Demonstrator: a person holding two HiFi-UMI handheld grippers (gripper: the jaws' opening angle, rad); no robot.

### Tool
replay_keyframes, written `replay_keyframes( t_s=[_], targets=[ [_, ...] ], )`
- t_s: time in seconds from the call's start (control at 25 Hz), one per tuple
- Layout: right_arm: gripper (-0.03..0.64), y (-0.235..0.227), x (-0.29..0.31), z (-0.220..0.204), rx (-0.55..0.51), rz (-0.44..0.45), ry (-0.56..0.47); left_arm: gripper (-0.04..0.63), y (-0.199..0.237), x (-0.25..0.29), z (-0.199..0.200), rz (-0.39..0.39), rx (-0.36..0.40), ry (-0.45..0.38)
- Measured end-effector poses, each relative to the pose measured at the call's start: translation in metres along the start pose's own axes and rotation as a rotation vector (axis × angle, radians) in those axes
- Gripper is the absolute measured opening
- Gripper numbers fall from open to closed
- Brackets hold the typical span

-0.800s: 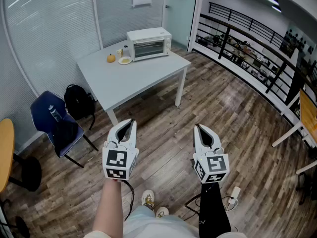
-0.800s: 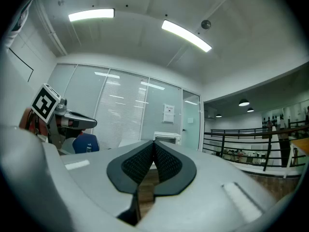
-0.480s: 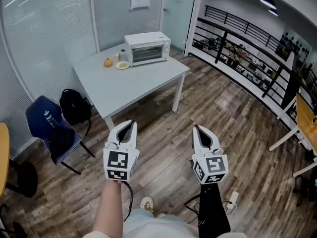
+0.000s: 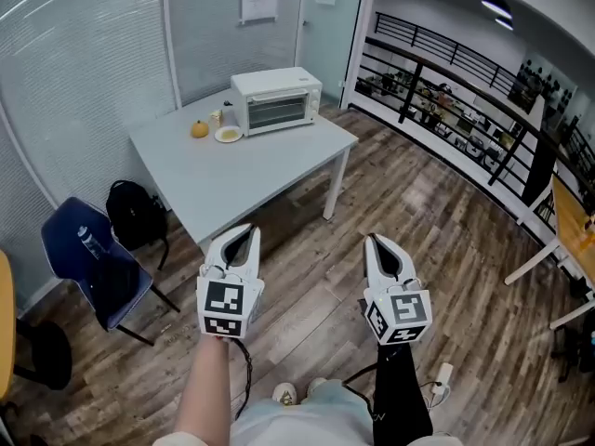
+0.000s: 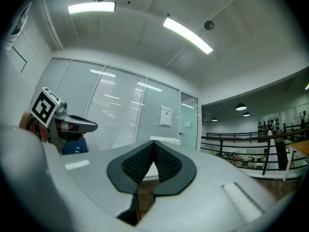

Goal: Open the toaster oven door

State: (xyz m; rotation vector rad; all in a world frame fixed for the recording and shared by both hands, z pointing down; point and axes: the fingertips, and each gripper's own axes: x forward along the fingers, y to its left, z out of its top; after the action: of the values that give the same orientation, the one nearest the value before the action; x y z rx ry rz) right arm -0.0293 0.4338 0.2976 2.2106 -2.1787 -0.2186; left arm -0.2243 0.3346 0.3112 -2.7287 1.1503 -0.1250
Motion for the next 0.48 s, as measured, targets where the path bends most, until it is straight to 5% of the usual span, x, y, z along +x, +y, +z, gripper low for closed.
replay_keyframes(
  t_s=[0.48],
  targets=[
    [0.003, -0.003, 0.071, -0.009, 0.002, 0.032, -0.002, 0.057, 0.039, 0.047, -0.01, 0.02, -0.003, 0.009]
  ],
)
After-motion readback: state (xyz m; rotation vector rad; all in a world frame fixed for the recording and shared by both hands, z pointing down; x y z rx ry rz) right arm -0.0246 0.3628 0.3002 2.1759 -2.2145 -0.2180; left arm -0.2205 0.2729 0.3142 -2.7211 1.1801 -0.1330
